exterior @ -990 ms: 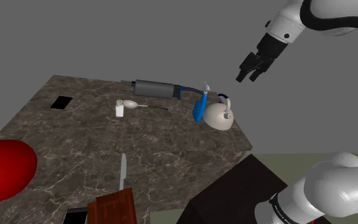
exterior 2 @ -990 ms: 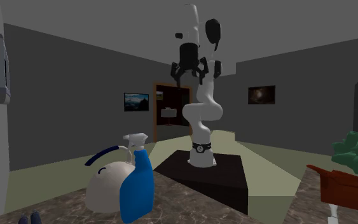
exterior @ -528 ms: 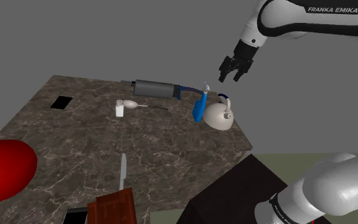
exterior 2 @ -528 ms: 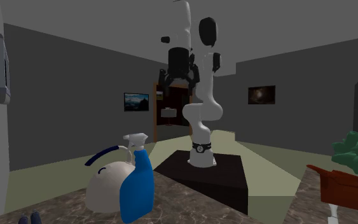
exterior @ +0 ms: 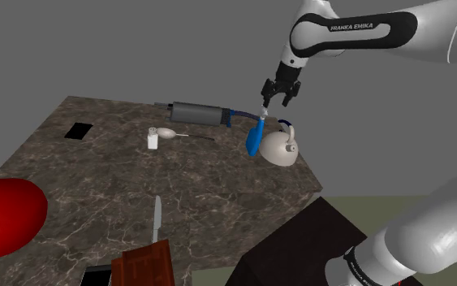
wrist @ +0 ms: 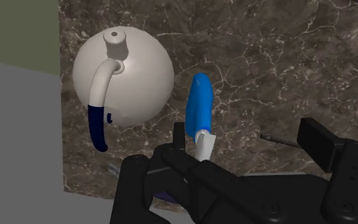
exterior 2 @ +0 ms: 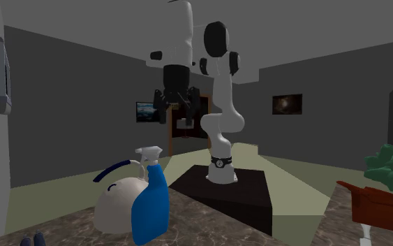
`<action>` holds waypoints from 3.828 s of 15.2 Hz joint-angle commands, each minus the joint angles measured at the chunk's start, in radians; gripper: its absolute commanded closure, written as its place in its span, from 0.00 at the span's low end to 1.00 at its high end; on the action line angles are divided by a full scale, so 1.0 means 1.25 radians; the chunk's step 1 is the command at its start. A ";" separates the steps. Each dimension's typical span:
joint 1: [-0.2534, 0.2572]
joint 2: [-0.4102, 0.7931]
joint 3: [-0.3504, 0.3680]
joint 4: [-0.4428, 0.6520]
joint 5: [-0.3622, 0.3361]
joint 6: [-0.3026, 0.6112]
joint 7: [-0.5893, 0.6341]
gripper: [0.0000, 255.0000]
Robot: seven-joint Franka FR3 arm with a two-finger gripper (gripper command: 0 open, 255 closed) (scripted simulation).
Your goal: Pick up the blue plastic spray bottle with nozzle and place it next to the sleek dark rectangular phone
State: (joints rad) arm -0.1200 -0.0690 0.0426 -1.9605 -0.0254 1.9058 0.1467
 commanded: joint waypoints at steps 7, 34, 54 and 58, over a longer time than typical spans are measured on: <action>-0.011 0.173 -0.012 0.116 -0.033 0.016 0.039 0.00; -0.013 0.174 -0.013 0.100 -0.034 0.033 0.038 1.00; 0.063 0.090 0.053 0.118 -0.026 -0.077 0.170 1.00; 0.101 0.075 0.088 0.101 -0.021 -0.078 0.242 1.00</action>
State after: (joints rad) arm -0.0054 0.0266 0.1421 -1.8271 -0.0530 1.8033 0.4263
